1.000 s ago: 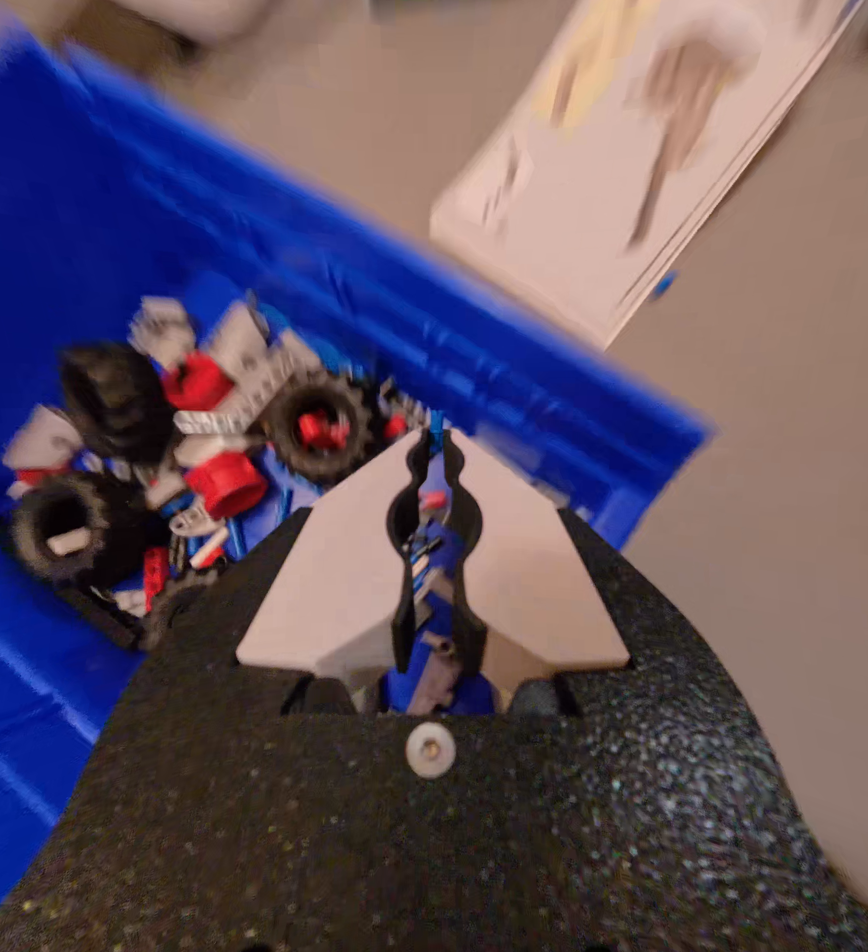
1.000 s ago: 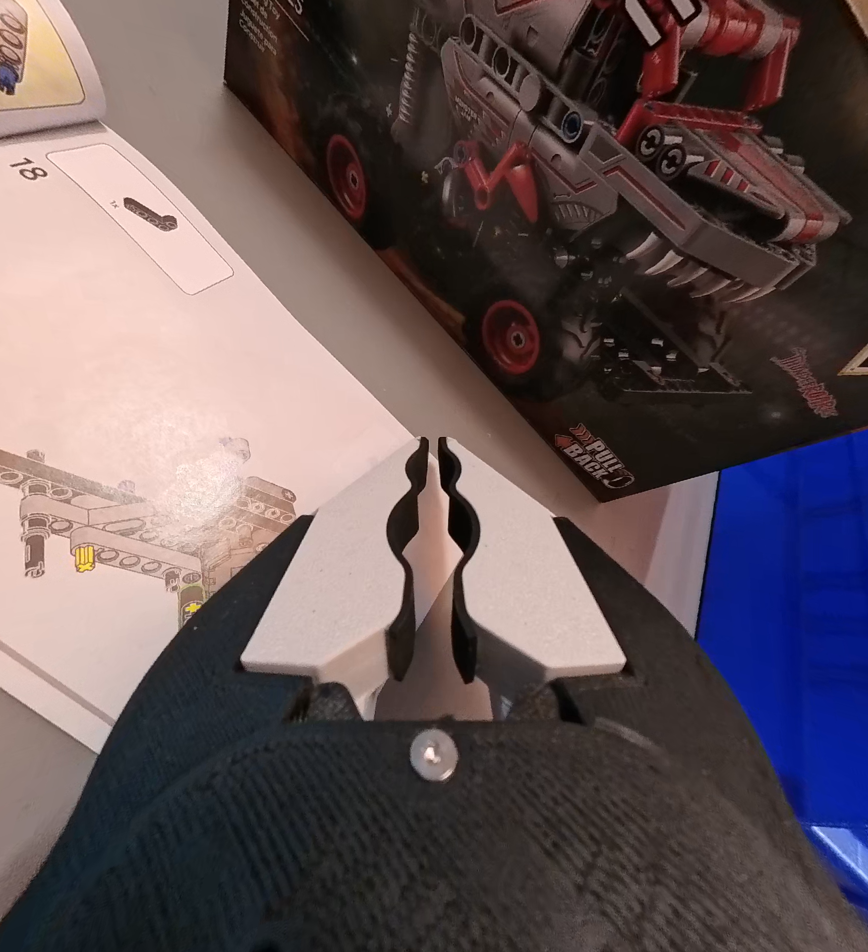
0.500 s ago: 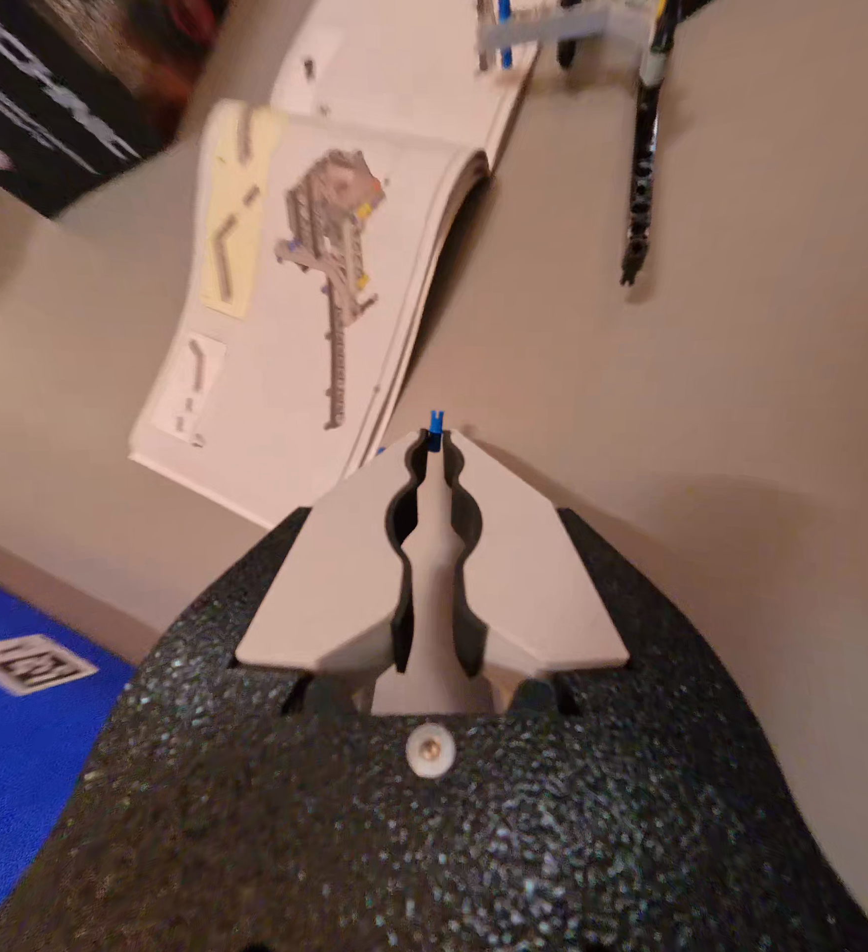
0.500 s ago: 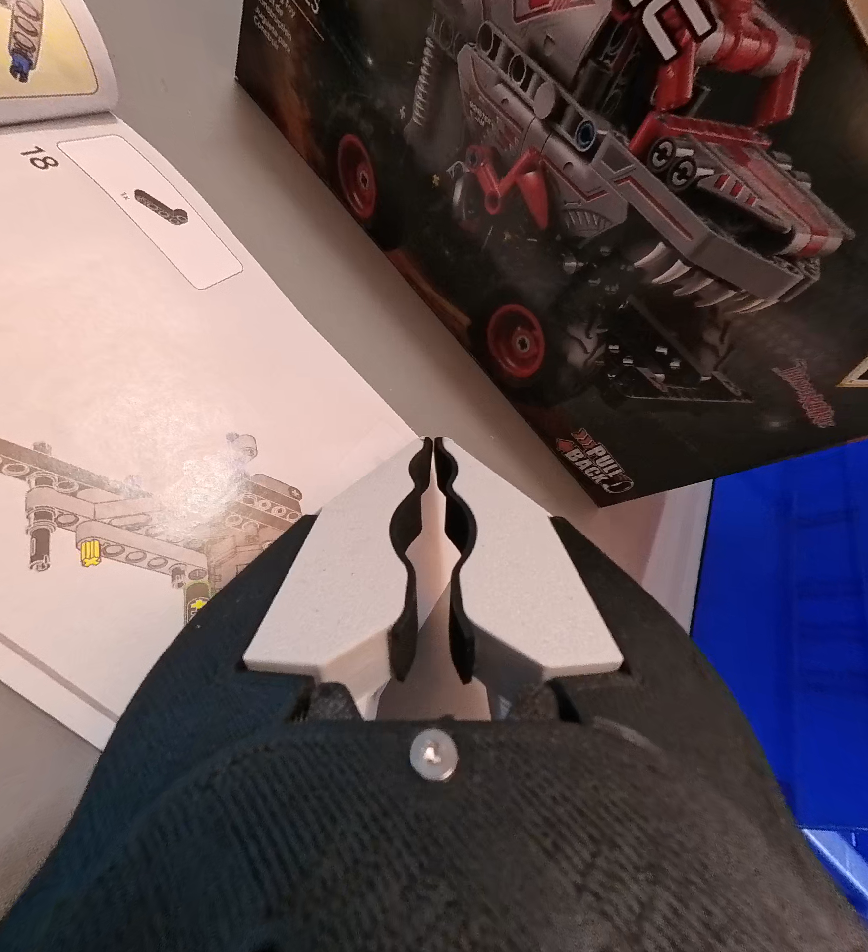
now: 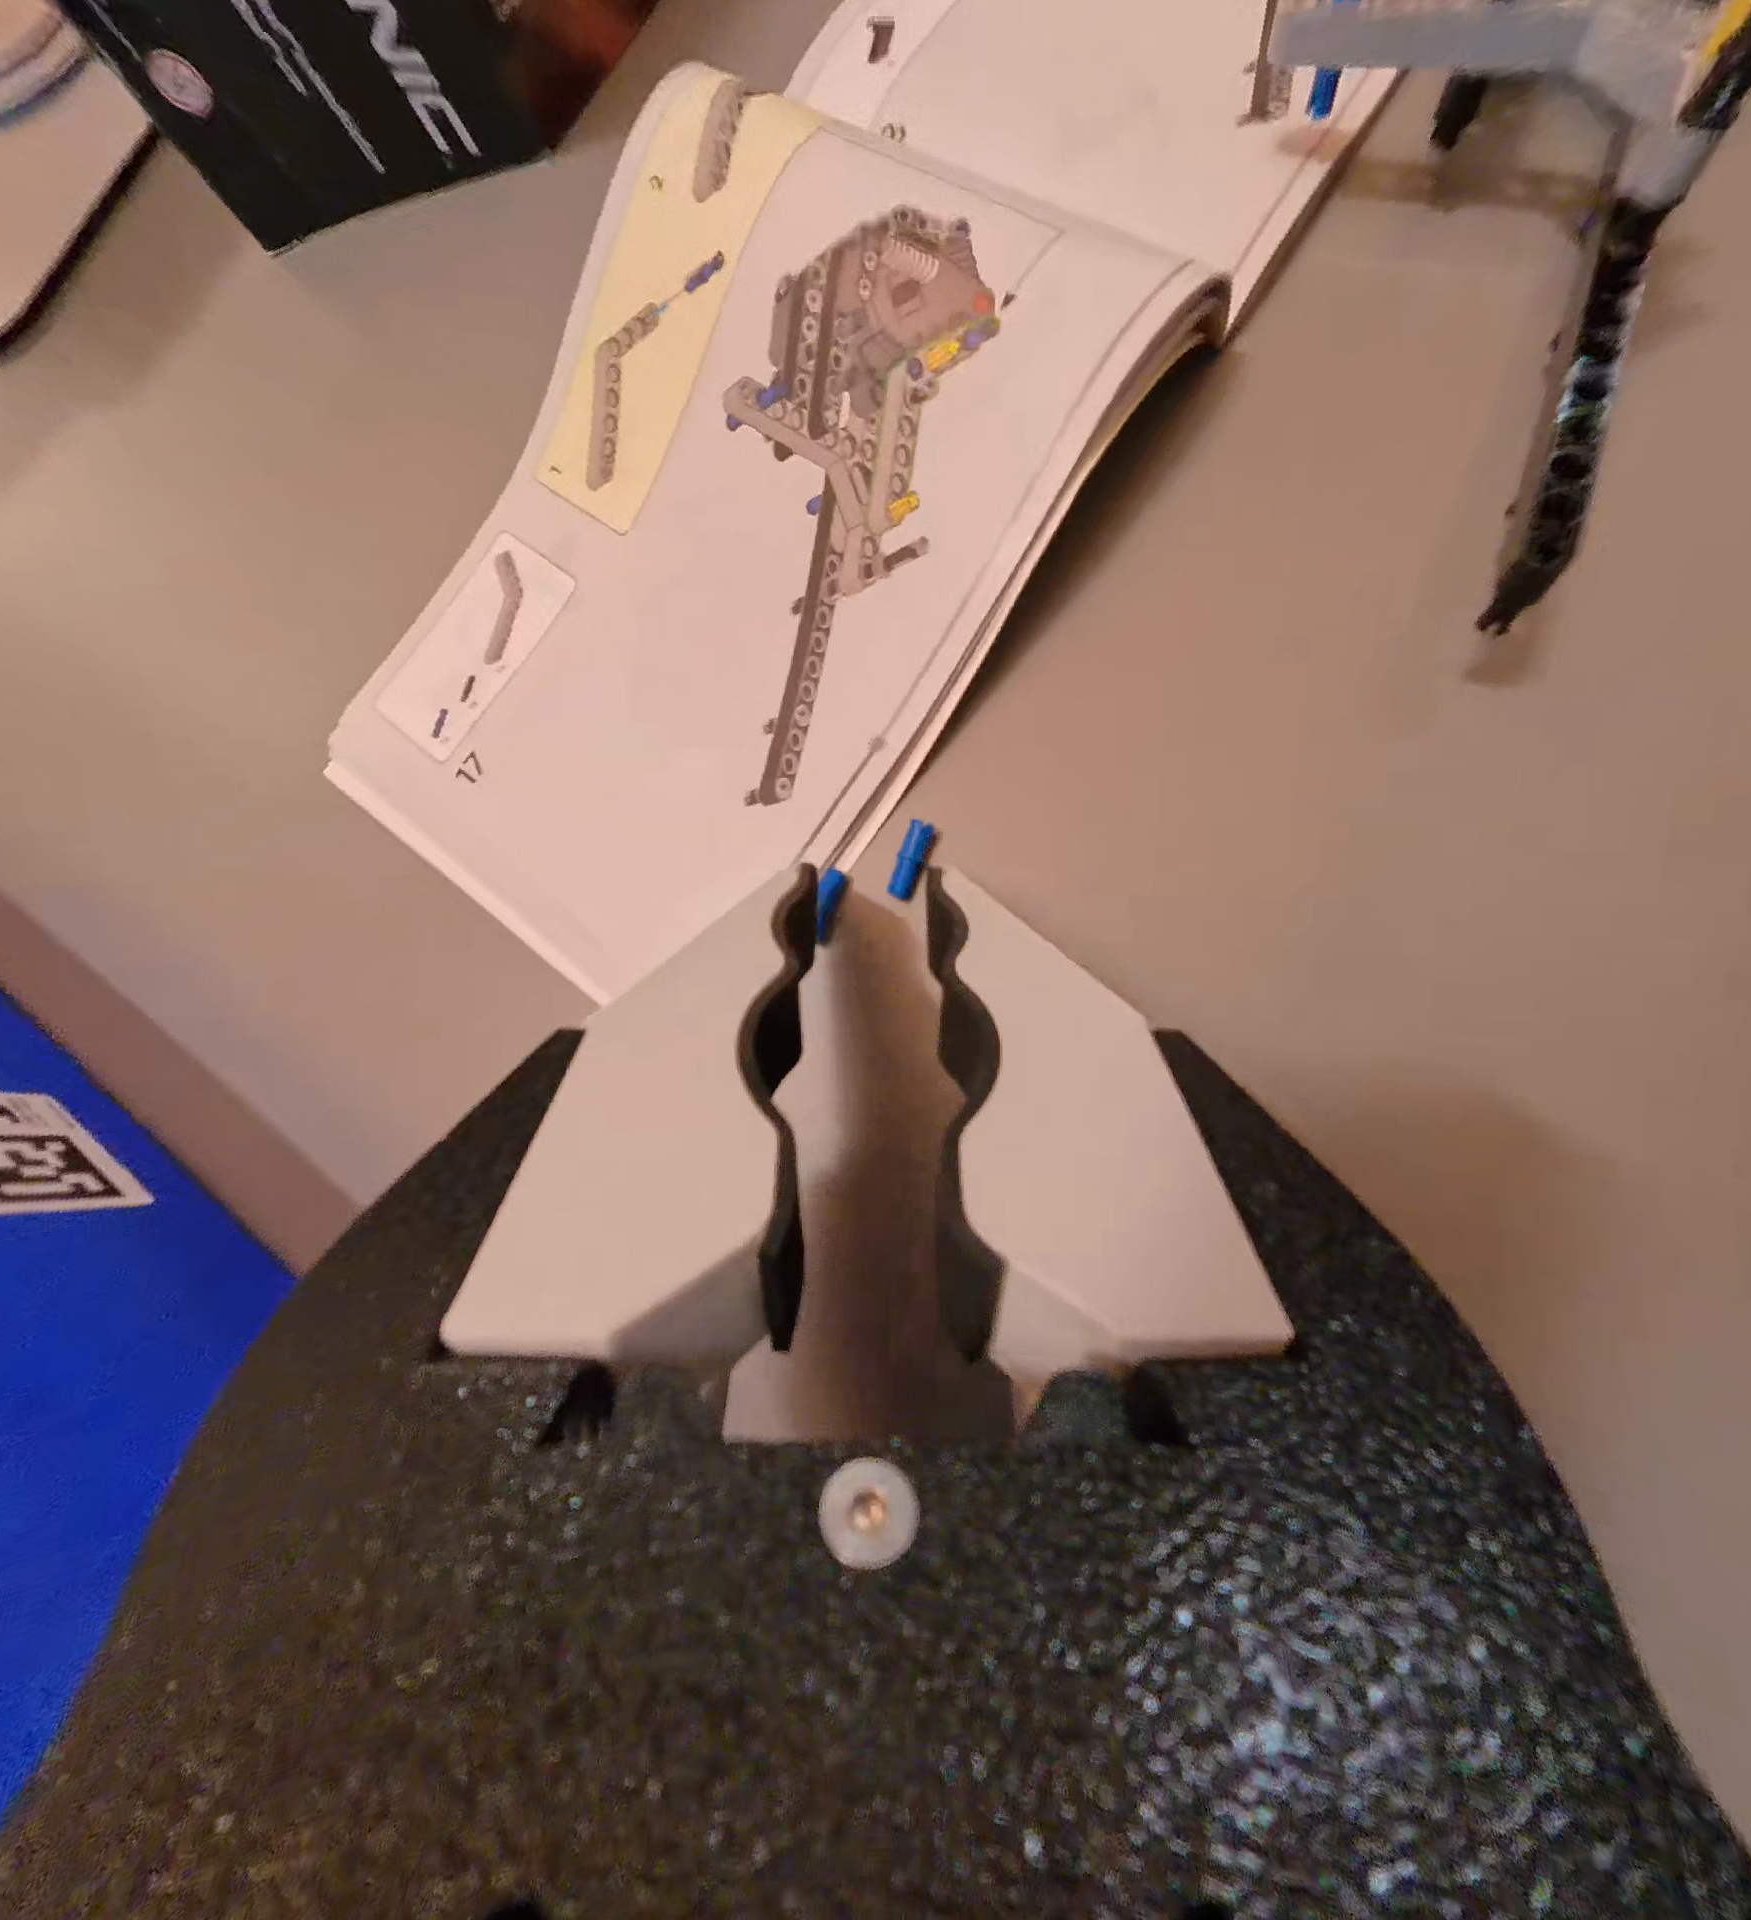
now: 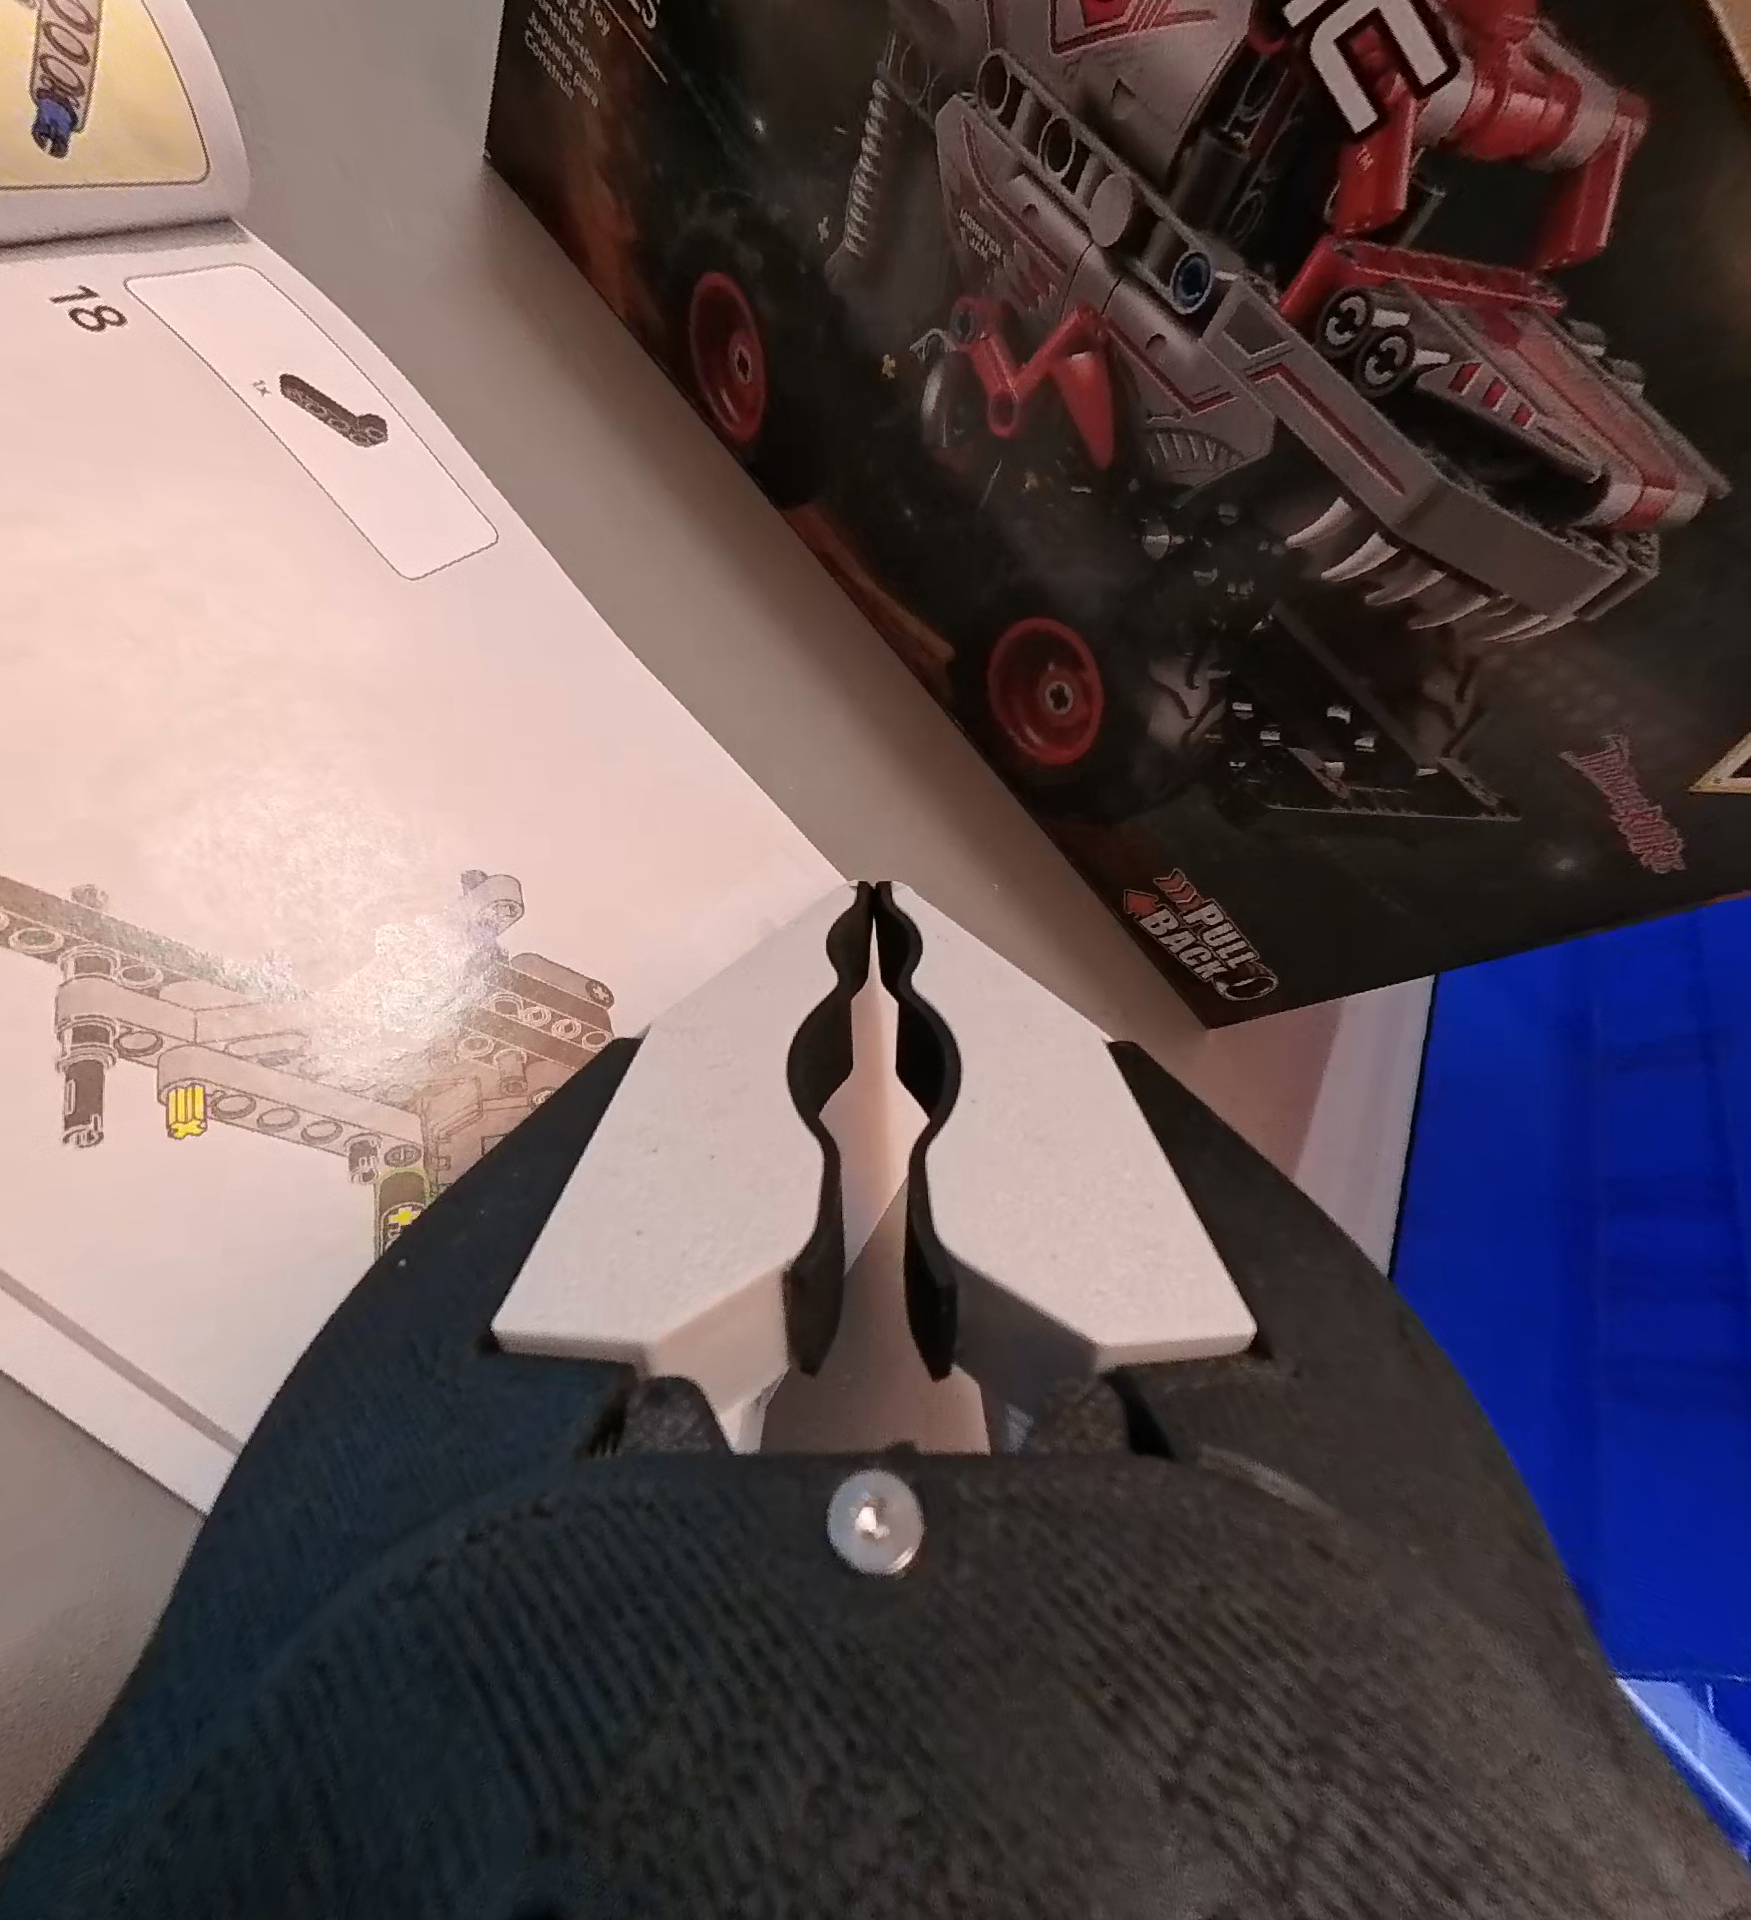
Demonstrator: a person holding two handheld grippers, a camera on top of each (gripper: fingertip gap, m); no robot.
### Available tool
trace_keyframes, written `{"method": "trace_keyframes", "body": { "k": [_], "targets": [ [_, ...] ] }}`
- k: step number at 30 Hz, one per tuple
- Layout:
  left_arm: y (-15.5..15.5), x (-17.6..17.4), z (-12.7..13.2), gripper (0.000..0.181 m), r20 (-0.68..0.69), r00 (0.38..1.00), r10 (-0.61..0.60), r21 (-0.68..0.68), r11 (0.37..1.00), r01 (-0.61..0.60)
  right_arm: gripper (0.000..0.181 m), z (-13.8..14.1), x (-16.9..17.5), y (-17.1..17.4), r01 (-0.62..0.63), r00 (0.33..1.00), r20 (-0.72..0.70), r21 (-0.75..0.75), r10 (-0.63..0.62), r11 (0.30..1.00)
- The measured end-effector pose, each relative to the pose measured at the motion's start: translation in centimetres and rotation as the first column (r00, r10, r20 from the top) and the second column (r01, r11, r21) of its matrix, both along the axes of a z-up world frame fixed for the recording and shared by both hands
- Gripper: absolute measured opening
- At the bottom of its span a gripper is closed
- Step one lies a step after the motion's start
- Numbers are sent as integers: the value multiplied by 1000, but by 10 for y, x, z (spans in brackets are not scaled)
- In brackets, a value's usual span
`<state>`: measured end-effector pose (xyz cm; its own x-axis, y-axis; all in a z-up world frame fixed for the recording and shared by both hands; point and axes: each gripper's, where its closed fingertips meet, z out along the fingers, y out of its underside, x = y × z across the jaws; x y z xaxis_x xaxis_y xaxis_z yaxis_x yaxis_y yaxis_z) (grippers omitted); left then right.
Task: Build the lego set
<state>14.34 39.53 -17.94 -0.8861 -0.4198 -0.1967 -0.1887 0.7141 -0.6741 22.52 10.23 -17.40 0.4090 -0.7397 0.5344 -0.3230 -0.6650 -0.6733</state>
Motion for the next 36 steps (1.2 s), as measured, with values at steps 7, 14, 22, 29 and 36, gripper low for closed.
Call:
{"method": "trace_keyframes", "body": {
  "k": [7,14,22,29,36],
  "targets": [
    [33,-5,124,5,113,992,60,-396,918,-11,0,0,0,0,-1,1000,1,-3,1,1000],
    [197,73,93,5,66,933,353,-31,935,-352,0,0,1,0,2,1000,3,-7,-2,1000],
    [161,72,21,9,-153,988,27,139,990,-5,0,0,2,0,5,1000,8,-13,-4,1000],
    [154,81,-4,12,-232,972,-33,188,979,78,0,0,2,0,2,1000,12,-19,-1,1000],
    [155,72,-7,5,-289,957,6,175,984,46,0,0,2,0,-5,1000,11,-17,5,1000]
  ]
}}
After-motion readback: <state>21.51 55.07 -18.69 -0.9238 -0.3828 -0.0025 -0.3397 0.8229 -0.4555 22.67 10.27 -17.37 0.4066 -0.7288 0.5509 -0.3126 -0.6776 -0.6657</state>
